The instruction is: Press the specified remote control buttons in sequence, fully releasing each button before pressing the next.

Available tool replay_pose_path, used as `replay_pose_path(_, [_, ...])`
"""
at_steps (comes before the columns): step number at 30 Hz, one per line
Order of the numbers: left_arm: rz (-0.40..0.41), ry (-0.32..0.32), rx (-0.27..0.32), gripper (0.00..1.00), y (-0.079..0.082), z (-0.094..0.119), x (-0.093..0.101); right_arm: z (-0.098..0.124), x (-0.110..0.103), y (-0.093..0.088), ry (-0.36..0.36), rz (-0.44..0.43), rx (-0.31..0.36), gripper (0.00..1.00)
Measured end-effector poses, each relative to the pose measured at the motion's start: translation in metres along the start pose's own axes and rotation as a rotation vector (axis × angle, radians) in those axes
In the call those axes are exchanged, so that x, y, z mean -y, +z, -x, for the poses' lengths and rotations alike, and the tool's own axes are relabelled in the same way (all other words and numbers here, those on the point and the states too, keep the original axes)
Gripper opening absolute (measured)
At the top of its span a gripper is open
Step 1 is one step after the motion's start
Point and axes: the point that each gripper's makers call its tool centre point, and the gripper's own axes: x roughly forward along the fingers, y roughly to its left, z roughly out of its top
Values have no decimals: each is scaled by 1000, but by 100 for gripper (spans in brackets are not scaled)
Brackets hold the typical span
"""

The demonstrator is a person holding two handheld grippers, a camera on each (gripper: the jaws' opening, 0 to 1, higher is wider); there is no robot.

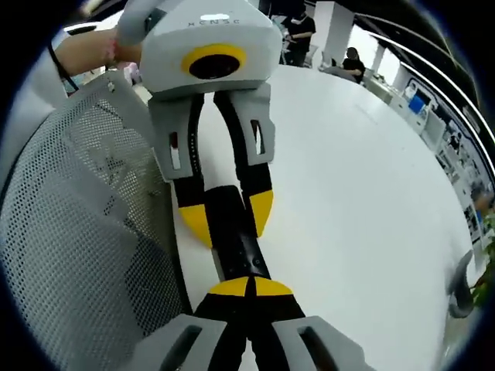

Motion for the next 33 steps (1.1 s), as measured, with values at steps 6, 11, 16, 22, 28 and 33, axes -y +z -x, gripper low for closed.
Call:
replay_pose_path(6, [4,1,1,24,0,0,0,-2,-15,7,44,-11,30,0])
replay_pose_path(11, [11,5,10,24,0,0,0,-5,-21,9,51,14,21,0])
replay_pose_path(16, [8,4,4,24,0,0,0,-8,-22,10,29,52,-12,0])
replay_pose_path(22, [-5,-10,-8,24,0,0,0,-9,-22,9,27,42,-26,0])
replay_pose_path(28, [-7,-9,-20,24,0,0,0,-10,-21,10,66,-38,-14,0])
replay_pose_path(33, [-7,-8,-18,24,0,0,1,-9,-24,9,49,-21,17,0])
